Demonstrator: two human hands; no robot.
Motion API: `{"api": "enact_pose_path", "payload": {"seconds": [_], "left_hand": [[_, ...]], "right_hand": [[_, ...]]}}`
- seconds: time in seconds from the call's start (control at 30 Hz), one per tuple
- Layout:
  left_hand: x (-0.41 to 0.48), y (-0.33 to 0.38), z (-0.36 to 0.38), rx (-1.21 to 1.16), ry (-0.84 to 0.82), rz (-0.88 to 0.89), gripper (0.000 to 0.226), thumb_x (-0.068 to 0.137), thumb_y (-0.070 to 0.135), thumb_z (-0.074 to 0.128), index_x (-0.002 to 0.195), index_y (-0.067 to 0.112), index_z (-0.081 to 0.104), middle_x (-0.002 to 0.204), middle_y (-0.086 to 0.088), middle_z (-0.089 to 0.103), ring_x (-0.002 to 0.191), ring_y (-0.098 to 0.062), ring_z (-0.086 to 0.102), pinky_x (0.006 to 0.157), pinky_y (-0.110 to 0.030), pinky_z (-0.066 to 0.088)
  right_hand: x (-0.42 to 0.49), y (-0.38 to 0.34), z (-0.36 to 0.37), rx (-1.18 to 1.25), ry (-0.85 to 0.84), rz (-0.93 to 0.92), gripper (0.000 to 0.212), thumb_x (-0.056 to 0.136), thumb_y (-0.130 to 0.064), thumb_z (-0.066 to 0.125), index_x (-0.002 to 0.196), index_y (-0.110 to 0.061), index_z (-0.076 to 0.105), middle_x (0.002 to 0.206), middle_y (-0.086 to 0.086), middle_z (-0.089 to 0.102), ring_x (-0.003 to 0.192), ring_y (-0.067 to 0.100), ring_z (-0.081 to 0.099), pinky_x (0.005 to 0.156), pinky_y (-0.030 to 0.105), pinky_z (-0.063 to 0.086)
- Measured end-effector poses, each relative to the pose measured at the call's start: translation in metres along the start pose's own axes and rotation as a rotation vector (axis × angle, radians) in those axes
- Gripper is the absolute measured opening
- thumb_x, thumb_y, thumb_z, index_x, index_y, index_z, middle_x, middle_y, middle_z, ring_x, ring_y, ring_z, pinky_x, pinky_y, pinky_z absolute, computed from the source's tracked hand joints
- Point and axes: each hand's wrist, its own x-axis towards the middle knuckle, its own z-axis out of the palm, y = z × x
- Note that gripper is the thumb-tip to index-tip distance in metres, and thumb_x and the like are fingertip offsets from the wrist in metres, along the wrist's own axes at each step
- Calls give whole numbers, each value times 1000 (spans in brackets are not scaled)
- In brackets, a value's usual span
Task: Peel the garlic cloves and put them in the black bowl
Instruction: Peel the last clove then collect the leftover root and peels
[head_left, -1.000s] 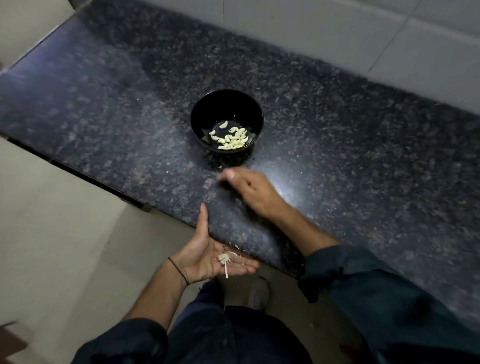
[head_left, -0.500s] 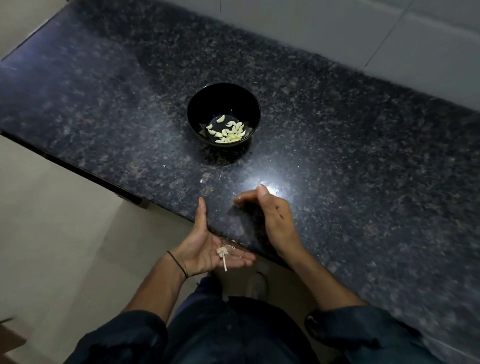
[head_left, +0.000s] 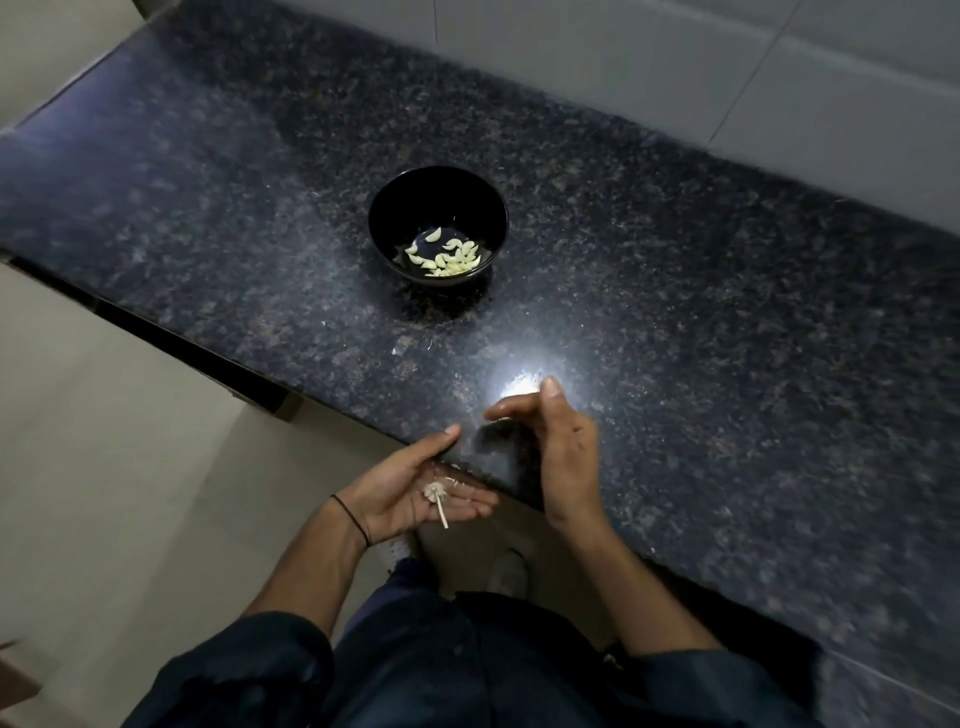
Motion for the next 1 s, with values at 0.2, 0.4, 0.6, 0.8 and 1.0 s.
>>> {"api": "enact_pose_path", "payload": {"seconds": [0.2,0.4,0.6,0.8,1.0], "left_hand": [[0,-12,2,35,12,71,59,94,47,56,119,-5,66,113,-32,68,96,-33,73,89,-36,59],[-2,-29,-2,-33,8,214,43,93,24,56,115,-11,65,114,-33,67,98,-33,73,82,-32,61],[-1,-21,-2,169,22,179,27,85,16,65,98,-8,71,95,-25,74,78,-24,75,74,-26,62],[-2,-15,-11,142,-115,100,20,93,6,58,98,-8,71,96,-30,72,76,-26,74,72,-30,62],[4,-16,-24,222,-341,-93,23,90,7,57,96,-8,73,97,-32,71,76,-29,74,76,-34,62]], "right_hand": [[-14,13,-3,-139,-56,-79,52,100,-47,47,86,-6,74,85,14,74,84,27,71,81,41,57],[-42,6,14,88,-48,85,50,105,-33,49,77,2,72,80,21,73,73,27,71,71,32,59],[-50,0,-4,95,251,31,50,104,-35,49,63,-17,73,69,13,71,68,26,68,74,37,54],[-62,3,6,94,394,13,46,100,-37,52,64,-18,74,69,12,71,70,27,67,79,46,54],[-80,11,37,168,694,-4,46,102,-31,56,63,-15,73,68,11,70,69,27,65,80,46,50]]}}
